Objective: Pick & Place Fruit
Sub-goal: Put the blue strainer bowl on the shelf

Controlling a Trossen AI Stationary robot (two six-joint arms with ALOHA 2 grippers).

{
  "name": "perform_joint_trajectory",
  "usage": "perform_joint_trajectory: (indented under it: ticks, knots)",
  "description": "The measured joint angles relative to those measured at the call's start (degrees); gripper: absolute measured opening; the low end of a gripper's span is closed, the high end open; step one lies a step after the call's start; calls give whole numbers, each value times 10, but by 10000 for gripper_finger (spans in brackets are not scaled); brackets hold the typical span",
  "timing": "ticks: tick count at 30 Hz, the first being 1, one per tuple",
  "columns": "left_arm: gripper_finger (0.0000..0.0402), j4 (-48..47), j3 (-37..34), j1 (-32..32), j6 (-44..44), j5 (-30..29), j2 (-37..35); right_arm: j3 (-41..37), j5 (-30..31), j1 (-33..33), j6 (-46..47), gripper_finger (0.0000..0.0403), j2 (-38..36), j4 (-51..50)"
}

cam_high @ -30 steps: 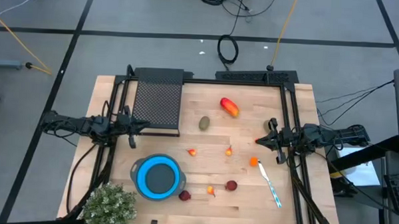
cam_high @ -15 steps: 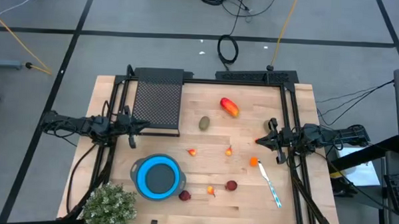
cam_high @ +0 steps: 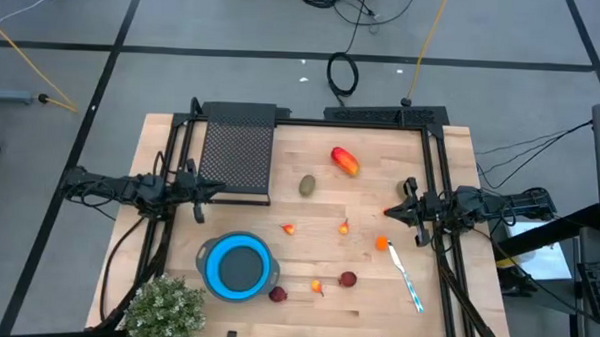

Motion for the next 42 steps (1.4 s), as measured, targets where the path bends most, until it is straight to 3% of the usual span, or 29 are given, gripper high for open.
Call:
perform_joint_trajectory:
  ticks: [24, 31, 35, 39, 42]
  knots:
    - [24, 0, 0, 0, 2, 0, 0, 0, 0, 0, 2, 0, 0, 0]
    - [24, 0, 0, 0, 140, -15, 0, 0, 0, 0, 2, 0, 0, 0]
    - [24, 0, 0, 0, 166, -15, 0, 0, 0, 0, 2, 0, 0, 0]
    - [24, 8, 0, 0, 160, -13, 0, 0, 0, 0, 2, 0, 0, 0]
    - [24, 48, 0, -1, 68, 27, 0, 0, 0, 0, 2, 0, 0, 0]
